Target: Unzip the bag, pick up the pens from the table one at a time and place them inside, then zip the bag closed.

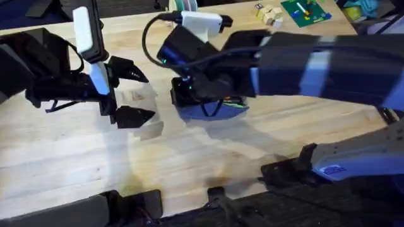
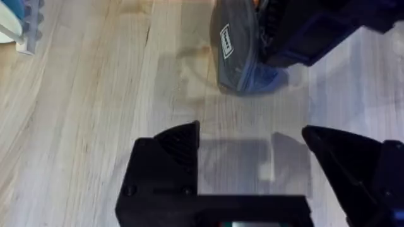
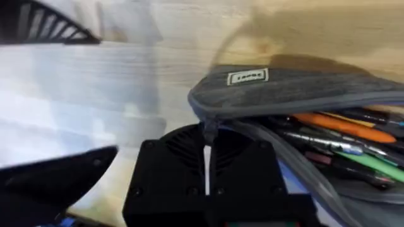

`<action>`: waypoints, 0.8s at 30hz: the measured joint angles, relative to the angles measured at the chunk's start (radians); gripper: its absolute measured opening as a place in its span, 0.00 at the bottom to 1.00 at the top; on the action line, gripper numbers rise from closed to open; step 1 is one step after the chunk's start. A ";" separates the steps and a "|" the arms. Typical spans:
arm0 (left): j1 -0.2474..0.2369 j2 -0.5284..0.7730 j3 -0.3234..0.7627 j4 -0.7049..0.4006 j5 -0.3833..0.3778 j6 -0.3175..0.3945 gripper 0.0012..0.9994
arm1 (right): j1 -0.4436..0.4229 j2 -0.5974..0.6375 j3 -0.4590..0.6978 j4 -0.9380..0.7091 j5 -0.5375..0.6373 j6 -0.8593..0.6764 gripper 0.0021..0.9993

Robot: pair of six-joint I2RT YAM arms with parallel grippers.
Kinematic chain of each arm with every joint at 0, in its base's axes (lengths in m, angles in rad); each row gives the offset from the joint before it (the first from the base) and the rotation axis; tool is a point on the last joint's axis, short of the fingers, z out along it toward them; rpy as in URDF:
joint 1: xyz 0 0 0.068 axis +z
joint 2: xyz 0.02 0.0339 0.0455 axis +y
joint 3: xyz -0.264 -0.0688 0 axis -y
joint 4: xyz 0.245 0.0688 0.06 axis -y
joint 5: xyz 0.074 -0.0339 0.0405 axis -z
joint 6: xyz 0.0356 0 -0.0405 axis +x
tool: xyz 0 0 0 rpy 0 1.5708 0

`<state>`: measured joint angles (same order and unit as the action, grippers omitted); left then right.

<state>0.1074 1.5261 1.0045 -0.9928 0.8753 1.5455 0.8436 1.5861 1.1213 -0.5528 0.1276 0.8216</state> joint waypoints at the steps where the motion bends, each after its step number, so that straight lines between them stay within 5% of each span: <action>1: 0.000 0.000 0.000 0.003 0.000 0.000 0.99 | -0.002 -0.018 0.000 -0.002 -0.005 -0.007 0.03; 13: -0.008 0.000 0.000 -0.003 0.057 0.000 0.99 | -0.020 -0.107 0.000 -0.010 -0.023 -0.023 0.03; 24: -0.141 0.070 0.004 0.026 0.086 -0.030 0.99 | -0.020 -0.107 0.000 -0.010 -0.031 -0.023 0.03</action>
<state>-0.0333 1.5964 1.0080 -0.9668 0.9611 1.5154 0.8234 1.4788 1.1210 -0.5625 0.0970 0.7986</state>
